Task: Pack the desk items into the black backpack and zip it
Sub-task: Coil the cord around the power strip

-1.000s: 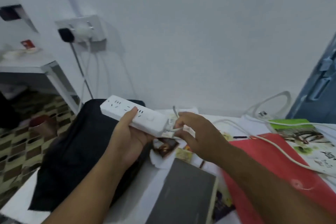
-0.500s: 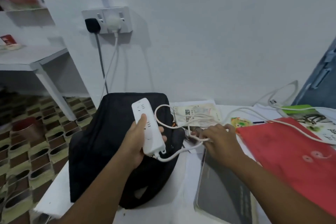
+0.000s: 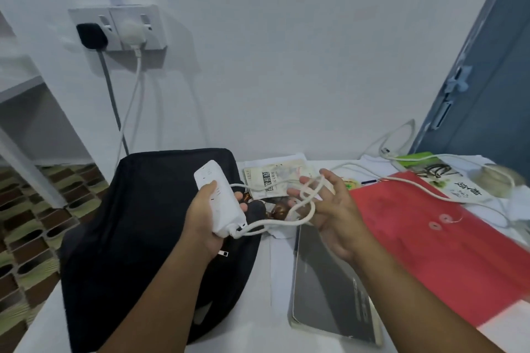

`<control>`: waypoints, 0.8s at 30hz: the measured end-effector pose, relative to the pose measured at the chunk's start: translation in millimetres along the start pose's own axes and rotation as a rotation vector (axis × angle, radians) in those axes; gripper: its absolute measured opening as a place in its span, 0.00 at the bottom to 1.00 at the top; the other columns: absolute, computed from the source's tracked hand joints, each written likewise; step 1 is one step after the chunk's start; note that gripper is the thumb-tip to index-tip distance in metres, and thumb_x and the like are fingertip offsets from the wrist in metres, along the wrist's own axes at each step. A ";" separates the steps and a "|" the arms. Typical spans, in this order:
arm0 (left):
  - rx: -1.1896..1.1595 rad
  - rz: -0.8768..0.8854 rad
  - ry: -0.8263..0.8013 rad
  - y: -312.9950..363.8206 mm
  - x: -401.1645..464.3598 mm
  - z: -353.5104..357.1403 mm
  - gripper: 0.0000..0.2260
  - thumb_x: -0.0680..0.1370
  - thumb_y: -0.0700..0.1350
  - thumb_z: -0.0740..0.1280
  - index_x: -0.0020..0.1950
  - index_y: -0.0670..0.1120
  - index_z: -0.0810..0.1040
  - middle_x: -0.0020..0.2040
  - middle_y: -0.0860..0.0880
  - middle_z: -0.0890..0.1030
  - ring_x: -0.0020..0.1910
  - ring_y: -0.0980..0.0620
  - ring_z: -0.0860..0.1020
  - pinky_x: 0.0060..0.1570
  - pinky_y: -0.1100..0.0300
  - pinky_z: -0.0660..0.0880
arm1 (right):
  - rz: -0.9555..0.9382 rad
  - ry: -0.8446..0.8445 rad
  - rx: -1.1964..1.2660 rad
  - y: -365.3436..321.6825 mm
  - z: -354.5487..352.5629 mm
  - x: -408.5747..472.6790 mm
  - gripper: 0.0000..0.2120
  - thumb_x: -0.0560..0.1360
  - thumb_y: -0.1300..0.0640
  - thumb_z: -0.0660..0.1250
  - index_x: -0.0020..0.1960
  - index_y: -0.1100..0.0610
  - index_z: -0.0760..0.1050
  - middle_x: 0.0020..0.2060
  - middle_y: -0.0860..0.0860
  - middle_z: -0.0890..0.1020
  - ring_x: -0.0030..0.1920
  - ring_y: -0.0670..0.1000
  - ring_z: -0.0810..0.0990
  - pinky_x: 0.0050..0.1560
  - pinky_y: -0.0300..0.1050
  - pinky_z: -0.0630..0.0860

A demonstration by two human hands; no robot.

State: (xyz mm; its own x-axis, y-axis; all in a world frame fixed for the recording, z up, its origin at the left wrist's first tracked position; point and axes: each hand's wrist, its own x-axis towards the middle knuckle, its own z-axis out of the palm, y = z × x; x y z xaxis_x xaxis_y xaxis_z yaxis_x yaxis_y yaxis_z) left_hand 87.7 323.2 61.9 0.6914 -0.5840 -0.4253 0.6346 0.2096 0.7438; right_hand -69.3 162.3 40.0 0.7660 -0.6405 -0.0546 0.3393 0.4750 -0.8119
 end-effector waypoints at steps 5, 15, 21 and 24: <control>0.116 0.154 -0.013 -2.7 4.3 4.1 0.12 0.82 0.40 0.62 0.65 0.43 0.72 0.50 0.42 0.83 0.37 0.45 0.84 0.35 0.53 0.80 | -0.141 0.114 -0.506 -3.6 -3.1 9.7 0.35 0.69 0.79 0.57 0.62 0.44 0.74 0.65 0.52 0.77 0.62 0.56 0.80 0.48 0.52 0.80; -0.111 0.285 -0.066 -1.8 -1.0 28.9 0.15 0.84 0.44 0.59 0.71 0.45 0.70 0.57 0.42 0.85 0.53 0.45 0.83 0.44 0.51 0.82 | -0.123 -0.660 -1.489 0.9 5.0 17.9 0.17 0.73 0.35 0.68 0.54 0.45 0.77 0.47 0.43 0.81 0.51 0.45 0.78 0.51 0.52 0.78; -0.145 0.325 0.005 5.0 -7.1 -11.5 0.17 0.73 0.41 0.64 0.62 0.43 0.76 0.61 0.41 0.82 0.58 0.41 0.80 0.54 0.46 0.76 | -0.205 -0.460 -1.249 -14.1 -12.2 43.7 0.13 0.82 0.47 0.62 0.41 0.50 0.76 0.33 0.47 0.82 0.36 0.47 0.80 0.45 0.50 0.77; -0.226 0.353 0.005 9.8 -4.7 -37.2 0.11 0.75 0.39 0.63 0.56 0.45 0.77 0.60 0.42 0.83 0.58 0.42 0.82 0.59 0.42 0.78 | -0.278 -0.360 -1.298 -28.6 -13.3 57.6 0.11 0.82 0.52 0.62 0.42 0.47 0.77 0.28 0.45 0.81 0.33 0.46 0.81 0.42 0.45 0.76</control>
State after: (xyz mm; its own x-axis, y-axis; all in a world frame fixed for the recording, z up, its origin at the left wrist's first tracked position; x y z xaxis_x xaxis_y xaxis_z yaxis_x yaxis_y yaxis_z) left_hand 103.5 357.1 52.0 0.8812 -0.4421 -0.1674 0.4181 0.5635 0.7125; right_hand -42.1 103.9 52.3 0.9227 -0.3363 0.1884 -0.0932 -0.6687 -0.7376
